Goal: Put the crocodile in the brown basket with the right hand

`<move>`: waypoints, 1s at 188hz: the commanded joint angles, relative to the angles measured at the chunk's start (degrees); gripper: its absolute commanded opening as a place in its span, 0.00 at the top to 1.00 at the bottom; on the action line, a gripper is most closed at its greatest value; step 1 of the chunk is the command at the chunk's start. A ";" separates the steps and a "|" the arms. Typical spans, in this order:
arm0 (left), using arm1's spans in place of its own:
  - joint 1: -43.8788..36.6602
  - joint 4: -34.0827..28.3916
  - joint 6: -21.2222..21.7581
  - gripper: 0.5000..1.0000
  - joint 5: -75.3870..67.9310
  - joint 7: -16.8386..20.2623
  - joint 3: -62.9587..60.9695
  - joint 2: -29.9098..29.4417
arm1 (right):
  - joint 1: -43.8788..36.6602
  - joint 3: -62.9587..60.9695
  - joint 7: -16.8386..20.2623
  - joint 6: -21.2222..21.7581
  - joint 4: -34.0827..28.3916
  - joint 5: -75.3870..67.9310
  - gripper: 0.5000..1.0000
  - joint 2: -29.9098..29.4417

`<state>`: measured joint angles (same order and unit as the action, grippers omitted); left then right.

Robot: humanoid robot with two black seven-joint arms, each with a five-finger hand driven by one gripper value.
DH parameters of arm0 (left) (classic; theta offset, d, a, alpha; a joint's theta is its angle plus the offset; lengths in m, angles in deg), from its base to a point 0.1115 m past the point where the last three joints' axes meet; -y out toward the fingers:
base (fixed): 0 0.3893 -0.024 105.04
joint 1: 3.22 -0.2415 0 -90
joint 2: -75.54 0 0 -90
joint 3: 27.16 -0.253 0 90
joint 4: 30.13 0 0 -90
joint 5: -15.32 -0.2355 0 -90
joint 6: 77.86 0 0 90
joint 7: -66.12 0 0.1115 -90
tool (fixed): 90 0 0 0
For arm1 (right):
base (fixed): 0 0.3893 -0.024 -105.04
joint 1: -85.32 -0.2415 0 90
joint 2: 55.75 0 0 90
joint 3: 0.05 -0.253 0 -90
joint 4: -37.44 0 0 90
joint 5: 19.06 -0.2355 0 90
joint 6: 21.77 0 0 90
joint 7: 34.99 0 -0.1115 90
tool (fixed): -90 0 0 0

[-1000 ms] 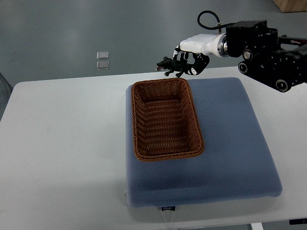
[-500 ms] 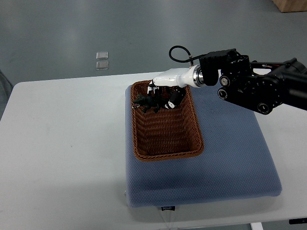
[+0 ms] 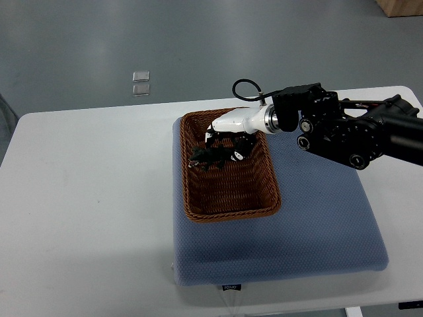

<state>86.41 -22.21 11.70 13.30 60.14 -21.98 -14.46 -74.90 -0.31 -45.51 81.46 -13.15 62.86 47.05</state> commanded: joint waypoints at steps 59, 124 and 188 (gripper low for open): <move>0.02 0.00 0.00 0.00 0.00 0.00 0.00 0.00 | -0.62 -0.88 -0.30 -0.31 0.59 -0.97 0.18 1.35; -0.06 0.00 0.00 0.00 0.00 0.00 0.00 0.00 | 5.44 -21.62 -0.30 -0.48 1.64 -9.32 0.18 4.60; -0.06 0.00 0.00 0.00 0.00 0.00 0.00 0.00 | 17.40 -47.20 -2.32 -9.71 9.29 -34.89 0.17 1.08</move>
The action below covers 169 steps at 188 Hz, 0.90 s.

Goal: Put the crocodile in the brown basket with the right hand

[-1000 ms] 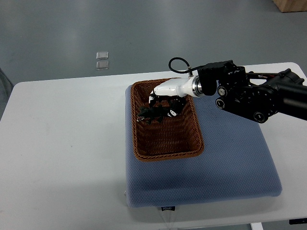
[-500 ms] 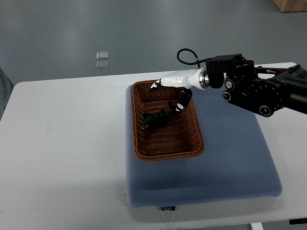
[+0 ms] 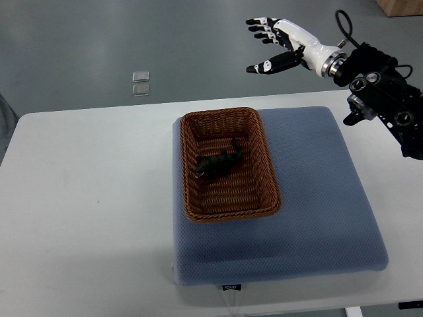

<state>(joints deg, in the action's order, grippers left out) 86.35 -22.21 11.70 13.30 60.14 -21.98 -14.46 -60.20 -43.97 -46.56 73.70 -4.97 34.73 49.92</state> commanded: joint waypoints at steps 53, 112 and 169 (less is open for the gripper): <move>-0.01 -0.01 0.00 0.00 0.00 0.00 0.00 0.00 | 9.02 -6.18 -4.34 -13.11 4.09 -19.77 0.17 -3.01; -0.01 -0.01 0.00 0.00 0.00 0.00 0.00 0.00 | 11.31 -8.90 -6.80 -15.40 5.23 -28.21 0.17 -4.51; -0.01 -0.01 0.00 0.00 0.00 0.00 -0.09 0.00 | 12.98 -14.09 -6.80 -15.05 7.08 -33.84 0.17 -7.67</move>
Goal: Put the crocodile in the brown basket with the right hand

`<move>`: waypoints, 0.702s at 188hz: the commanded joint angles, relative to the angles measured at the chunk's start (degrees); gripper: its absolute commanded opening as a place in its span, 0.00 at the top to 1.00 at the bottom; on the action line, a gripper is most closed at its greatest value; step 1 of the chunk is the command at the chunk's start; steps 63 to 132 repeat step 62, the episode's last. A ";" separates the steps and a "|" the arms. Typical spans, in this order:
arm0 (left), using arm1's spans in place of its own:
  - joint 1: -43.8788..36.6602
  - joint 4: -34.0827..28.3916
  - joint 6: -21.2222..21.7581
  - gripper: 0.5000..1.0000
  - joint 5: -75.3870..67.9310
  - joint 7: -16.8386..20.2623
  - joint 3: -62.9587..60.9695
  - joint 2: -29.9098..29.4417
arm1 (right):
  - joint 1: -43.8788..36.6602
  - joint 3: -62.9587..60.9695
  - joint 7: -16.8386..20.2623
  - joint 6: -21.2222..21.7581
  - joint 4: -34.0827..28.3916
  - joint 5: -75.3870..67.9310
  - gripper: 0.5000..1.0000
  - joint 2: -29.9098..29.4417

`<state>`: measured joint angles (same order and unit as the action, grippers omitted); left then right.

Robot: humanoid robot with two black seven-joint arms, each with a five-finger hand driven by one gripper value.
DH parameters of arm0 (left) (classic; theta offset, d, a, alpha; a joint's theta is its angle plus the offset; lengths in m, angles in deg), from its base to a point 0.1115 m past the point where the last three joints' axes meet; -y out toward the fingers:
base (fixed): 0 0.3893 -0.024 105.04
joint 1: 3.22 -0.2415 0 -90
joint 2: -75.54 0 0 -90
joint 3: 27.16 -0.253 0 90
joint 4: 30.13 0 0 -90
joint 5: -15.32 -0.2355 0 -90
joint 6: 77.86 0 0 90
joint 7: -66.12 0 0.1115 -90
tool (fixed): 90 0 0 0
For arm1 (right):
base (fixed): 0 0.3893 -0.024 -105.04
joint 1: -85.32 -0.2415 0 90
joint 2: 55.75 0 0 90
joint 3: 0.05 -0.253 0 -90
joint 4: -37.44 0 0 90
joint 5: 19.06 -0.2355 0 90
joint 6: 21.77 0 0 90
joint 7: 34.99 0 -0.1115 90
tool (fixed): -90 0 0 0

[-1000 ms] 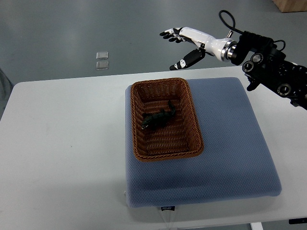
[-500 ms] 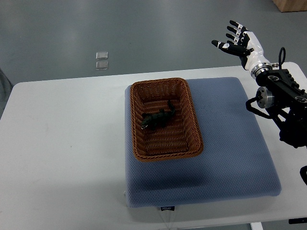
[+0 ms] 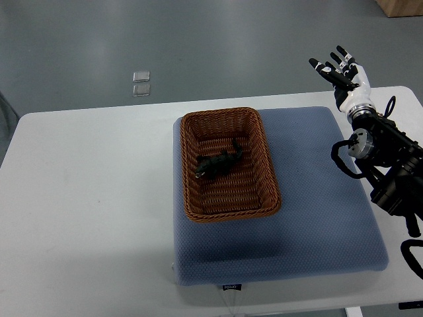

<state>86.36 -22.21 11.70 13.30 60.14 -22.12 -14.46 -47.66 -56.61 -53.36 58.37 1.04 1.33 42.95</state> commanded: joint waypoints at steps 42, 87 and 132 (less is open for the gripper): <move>-0.02 0.00 0.00 0.00 0.00 0.00 0.06 0.00 | 0.61 -4.87 -1.15 1.07 3.62 -2.98 0.15 -0.79; -0.02 0.00 0.00 0.00 0.00 0.00 0.06 0.00 | 0.61 -4.87 -1.33 2.39 4.85 -2.89 0.15 -0.79; -0.02 0.00 0.00 0.00 0.00 0.00 0.06 0.00 | 0.61 -4.87 -1.33 2.39 4.85 -2.89 0.15 -0.79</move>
